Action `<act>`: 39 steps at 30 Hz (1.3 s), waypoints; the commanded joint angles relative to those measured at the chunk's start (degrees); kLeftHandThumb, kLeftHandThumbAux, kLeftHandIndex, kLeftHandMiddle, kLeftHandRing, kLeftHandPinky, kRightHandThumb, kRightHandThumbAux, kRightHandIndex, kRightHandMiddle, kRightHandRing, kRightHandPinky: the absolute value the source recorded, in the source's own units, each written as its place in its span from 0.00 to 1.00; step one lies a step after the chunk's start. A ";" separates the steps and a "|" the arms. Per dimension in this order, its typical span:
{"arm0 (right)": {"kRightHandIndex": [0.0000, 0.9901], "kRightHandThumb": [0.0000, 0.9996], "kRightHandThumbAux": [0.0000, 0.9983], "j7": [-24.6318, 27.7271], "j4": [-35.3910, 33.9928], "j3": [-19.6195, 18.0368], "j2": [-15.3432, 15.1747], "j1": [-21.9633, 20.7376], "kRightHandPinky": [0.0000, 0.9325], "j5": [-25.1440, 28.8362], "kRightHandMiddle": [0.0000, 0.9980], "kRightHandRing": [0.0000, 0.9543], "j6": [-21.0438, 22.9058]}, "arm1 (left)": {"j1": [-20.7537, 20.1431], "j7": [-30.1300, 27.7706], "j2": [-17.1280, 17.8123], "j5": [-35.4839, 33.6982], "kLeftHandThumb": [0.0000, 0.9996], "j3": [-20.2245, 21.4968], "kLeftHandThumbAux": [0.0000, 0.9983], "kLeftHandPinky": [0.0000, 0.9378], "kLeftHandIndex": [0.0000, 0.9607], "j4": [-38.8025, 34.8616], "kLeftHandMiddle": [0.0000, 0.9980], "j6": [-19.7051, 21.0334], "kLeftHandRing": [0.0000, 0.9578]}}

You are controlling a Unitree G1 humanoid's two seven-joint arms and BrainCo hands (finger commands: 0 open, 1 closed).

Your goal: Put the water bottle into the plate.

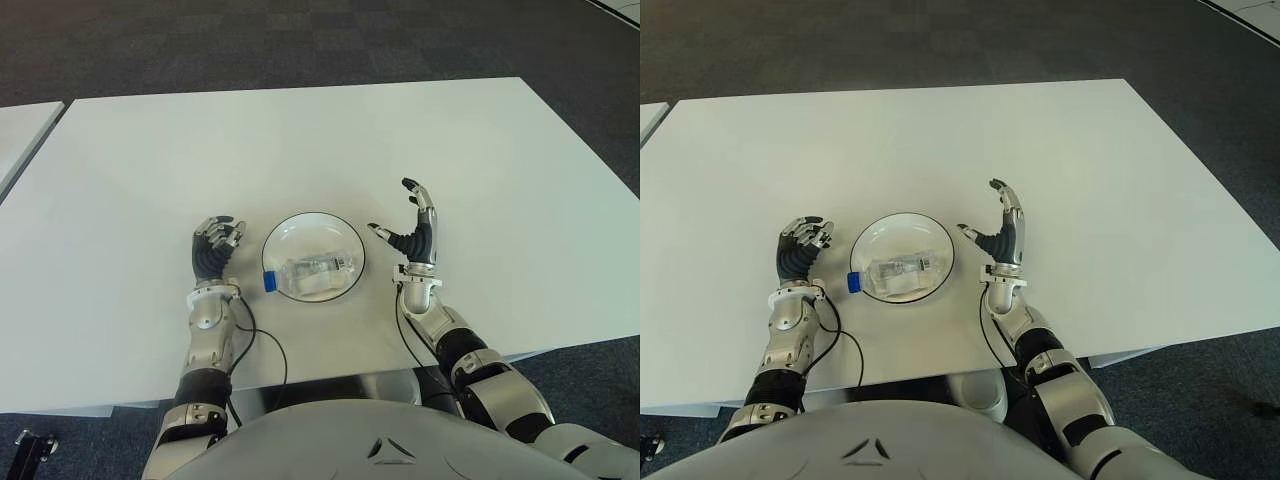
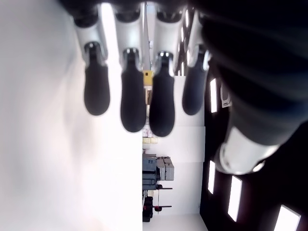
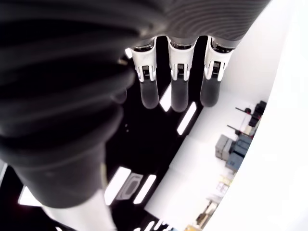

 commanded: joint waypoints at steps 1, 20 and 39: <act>0.28 0.63 0.99 0.88 3.57 -1.40 1.91 0.80 0.27 1.80 0.31 0.28 -1.90 | 4.12 -0.99 -1.06 -1.39 0.71 0.12 0.71 0.61 0.45 3.34 0.60 5.93 0.61; 0.54 0.10 1.00 26.05 4.38 -10.29 6.93 2.89 0.61 18.41 0.54 0.58 1.29 | 3.99 -0.62 -0.51 -0.85 0.71 -0.08 0.71 0.62 0.45 3.35 0.62 6.25 0.63; 0.44 0.70 0.73 51.59 7.49 -20.69 10.88 1.17 0.60 34.90 0.60 0.62 7.51 | 3.56 -1.08 -0.50 -1.64 0.71 0.32 0.71 0.60 0.45 4.05 0.60 6.06 0.61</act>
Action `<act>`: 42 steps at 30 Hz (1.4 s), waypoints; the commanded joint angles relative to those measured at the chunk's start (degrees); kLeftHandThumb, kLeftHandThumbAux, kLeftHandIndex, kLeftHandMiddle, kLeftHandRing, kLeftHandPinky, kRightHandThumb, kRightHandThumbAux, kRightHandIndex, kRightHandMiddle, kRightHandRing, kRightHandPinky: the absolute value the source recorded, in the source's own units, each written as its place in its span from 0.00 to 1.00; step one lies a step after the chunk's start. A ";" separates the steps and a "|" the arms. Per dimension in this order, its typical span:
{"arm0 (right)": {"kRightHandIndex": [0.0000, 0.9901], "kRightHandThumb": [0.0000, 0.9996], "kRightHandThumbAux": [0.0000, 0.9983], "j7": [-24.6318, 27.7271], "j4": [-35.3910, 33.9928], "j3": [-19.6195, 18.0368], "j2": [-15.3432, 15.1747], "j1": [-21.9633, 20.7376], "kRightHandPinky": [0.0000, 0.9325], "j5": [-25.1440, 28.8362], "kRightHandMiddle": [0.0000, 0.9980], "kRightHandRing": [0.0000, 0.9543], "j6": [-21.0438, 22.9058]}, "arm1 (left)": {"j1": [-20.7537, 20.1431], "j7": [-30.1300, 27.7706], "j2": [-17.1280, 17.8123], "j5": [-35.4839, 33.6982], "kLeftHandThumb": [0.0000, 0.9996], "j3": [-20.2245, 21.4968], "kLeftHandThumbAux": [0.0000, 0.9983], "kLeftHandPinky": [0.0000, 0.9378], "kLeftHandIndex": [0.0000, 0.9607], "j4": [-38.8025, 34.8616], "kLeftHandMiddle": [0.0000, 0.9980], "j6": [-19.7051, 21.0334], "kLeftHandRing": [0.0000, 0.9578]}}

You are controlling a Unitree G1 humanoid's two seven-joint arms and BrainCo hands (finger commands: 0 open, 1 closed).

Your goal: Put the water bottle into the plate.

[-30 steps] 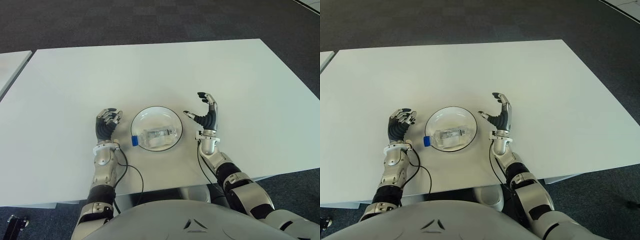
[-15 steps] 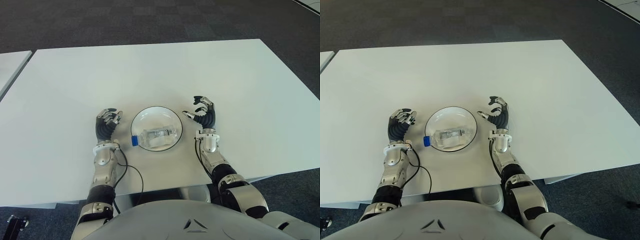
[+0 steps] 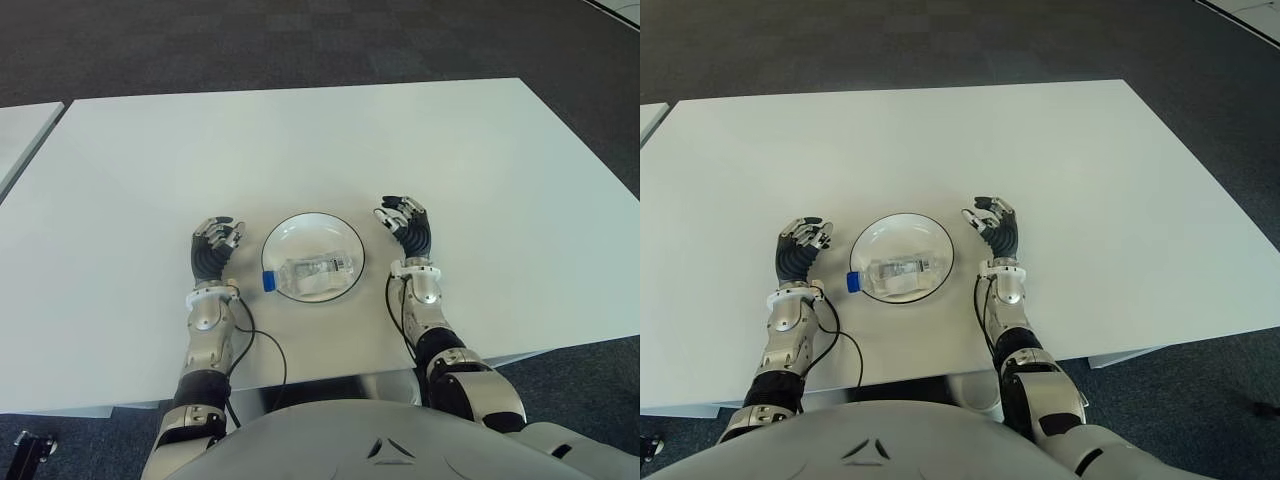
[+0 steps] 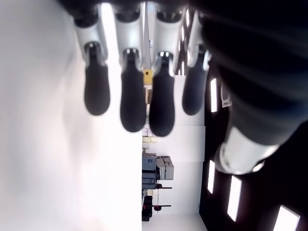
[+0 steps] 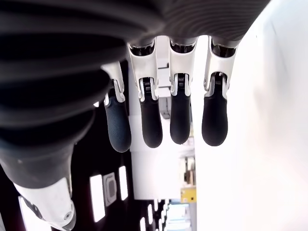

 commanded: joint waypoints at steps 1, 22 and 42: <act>0.44 0.70 0.73 5.19 3.23 -2.16 1.32 1.99 0.61 3.60 0.61 0.62 6.11 | 3.34 -0.71 -0.71 -1.18 0.71 0.40 0.71 0.60 0.45 4.35 0.60 5.76 0.61; 0.44 0.70 0.73 11.06 2.41 -5.13 1.40 1.58 0.63 4.68 0.63 0.64 11.27 | 3.43 -0.74 -0.55 -1.26 0.71 0.42 0.71 0.62 0.45 3.86 0.61 6.15 0.62; 0.44 0.71 0.73 9.24 0.26 -2.94 0.01 2.33 0.61 1.57 0.62 0.63 16.58 | 3.94 -0.87 -0.52 -1.15 0.71 0.21 0.71 0.61 0.45 3.16 0.61 5.97 0.62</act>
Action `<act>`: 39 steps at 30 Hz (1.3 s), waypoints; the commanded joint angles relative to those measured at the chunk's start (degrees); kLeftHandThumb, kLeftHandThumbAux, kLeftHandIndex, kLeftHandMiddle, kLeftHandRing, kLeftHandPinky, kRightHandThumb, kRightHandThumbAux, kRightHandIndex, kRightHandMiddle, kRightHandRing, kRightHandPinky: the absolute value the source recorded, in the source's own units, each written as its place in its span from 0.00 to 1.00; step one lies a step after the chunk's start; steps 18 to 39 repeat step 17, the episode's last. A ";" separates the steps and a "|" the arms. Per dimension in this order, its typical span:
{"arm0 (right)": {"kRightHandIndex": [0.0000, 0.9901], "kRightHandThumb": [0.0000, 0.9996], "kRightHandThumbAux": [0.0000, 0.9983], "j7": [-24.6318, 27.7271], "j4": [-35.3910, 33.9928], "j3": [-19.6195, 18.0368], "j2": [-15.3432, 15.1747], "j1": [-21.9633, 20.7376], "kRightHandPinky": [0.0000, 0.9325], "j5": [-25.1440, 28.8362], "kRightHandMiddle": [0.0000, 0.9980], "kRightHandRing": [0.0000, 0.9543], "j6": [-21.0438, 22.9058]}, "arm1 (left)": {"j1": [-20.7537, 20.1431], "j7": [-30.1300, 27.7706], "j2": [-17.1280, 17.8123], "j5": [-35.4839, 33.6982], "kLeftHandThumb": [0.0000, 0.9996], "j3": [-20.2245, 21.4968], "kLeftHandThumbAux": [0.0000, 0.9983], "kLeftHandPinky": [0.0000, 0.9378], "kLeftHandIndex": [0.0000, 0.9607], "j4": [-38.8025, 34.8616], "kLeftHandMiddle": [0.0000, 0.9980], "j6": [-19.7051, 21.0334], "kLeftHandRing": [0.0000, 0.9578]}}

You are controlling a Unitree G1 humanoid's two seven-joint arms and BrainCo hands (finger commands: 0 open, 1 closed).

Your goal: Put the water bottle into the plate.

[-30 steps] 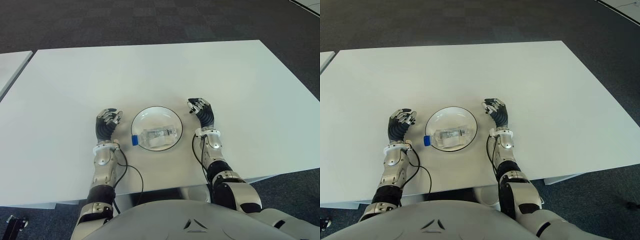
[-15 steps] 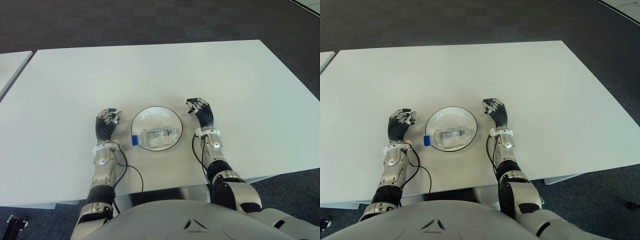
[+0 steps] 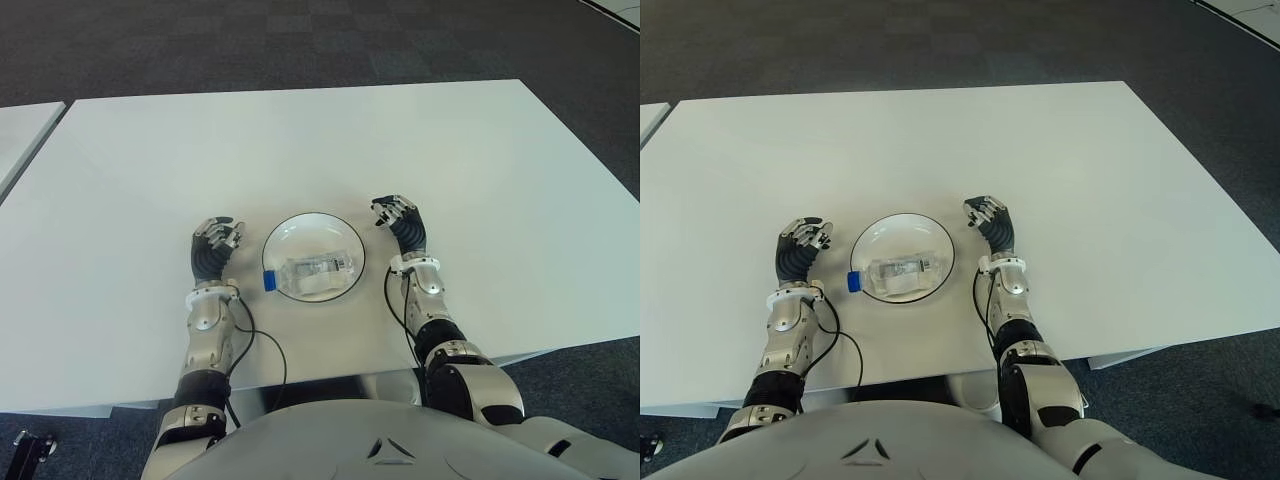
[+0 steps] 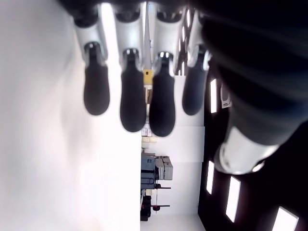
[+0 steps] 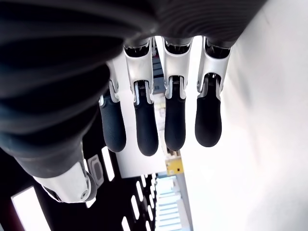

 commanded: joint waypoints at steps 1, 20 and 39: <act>0.44 0.71 0.73 -1.23 1.54 1.02 -0.30 3.85 0.61 -1.56 0.61 0.63 6.83 | 3.90 -0.46 -0.53 -0.60 0.71 0.14 0.71 0.61 0.45 3.23 0.61 5.83 0.62; 0.44 0.70 0.73 -1.58 -2.35 2.92 -1.18 5.08 0.60 -2.80 0.61 0.62 12.19 | 4.11 -0.06 0.06 0.49 0.71 -0.46 0.71 0.62 0.45 3.01 0.62 6.02 0.63; 0.44 0.70 0.73 -1.58 -2.35 2.92 -1.18 5.08 0.60 -2.80 0.61 0.62 12.19 | 4.11 -0.06 0.06 0.49 0.71 -0.46 0.71 0.62 0.45 3.01 0.62 6.02 0.63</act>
